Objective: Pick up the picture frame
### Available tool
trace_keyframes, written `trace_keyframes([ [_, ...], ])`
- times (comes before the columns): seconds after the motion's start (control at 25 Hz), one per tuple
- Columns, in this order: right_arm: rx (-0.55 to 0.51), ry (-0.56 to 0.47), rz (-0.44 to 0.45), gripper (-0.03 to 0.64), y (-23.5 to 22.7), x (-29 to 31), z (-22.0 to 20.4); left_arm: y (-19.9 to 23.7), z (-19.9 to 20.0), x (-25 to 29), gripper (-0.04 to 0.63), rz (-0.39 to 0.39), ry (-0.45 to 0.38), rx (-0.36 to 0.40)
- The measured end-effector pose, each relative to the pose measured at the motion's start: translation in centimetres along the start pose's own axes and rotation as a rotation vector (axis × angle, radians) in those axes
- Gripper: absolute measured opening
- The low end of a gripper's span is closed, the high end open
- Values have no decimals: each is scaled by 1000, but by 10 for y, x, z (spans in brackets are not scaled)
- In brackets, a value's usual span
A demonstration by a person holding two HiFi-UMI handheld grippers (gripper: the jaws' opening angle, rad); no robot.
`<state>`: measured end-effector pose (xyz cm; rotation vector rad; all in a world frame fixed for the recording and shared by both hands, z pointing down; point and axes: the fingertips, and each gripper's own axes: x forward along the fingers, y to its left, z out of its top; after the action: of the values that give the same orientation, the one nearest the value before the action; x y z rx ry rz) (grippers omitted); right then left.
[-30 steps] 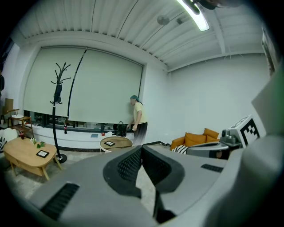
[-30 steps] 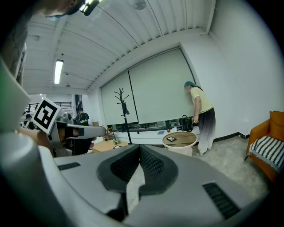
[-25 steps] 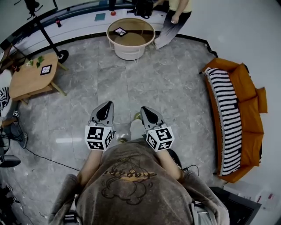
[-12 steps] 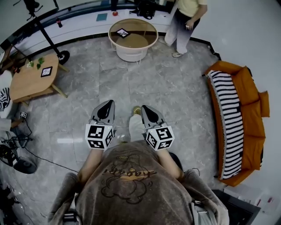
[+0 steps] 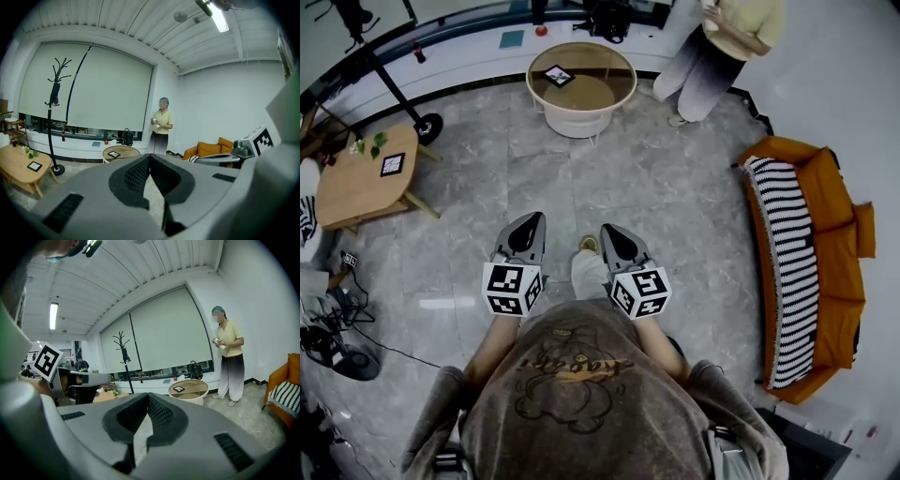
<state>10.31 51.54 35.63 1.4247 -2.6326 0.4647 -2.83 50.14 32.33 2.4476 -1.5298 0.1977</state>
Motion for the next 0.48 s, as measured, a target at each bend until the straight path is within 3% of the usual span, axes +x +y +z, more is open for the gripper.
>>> trace_keyframes([
  [0.48,1,18,5,17,-43,67,42,35,37,73,18,1,18,-9],
])
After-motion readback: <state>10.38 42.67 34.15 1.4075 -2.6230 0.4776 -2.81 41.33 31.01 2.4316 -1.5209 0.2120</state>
